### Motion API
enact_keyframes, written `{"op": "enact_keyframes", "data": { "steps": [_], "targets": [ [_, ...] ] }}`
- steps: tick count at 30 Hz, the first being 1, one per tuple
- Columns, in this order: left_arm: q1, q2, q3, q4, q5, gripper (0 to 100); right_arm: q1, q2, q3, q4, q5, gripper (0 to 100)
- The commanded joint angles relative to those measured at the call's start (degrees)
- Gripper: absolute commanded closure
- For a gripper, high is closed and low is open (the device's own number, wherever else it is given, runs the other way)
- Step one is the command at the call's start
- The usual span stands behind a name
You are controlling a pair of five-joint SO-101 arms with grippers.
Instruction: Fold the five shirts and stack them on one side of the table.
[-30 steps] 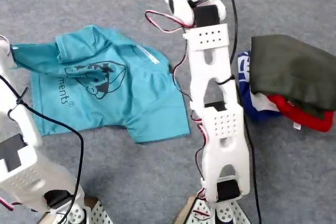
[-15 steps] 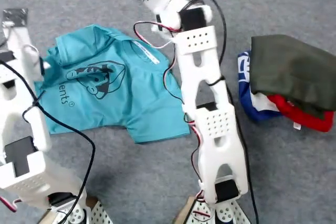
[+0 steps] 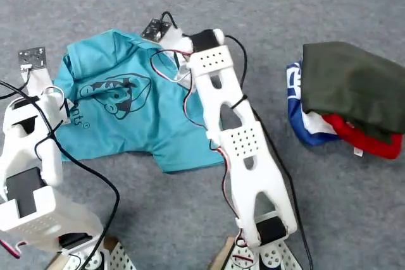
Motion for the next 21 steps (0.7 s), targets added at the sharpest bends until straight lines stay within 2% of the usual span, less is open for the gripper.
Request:
{"op": "enact_keyframes", "data": {
  "steps": [1,4,9,15,21],
  "targets": [
    [0.53,-2.15,0.09,-0.88,0.53,98,-0.66,1.1,-0.22,1.23,-1.93,77.2],
    [0.53,-2.15,0.09,-0.88,0.62,98,-0.57,1.89,-0.66,3.87,-2.2,80.7],
    [0.53,-2.15,0.09,-0.88,0.53,98,-0.48,2.24,-0.22,7.65,-2.2,99.8],
    [0.44,-2.68,0.0,2.55,-1.05,98,1.45,-1.01,4.35,8.26,-2.29,99.7],
    [0.26,-2.86,-0.26,7.47,-5.98,98,6.11,-13.93,26.15,8.18,-1.93,99.7]
  ]
}}
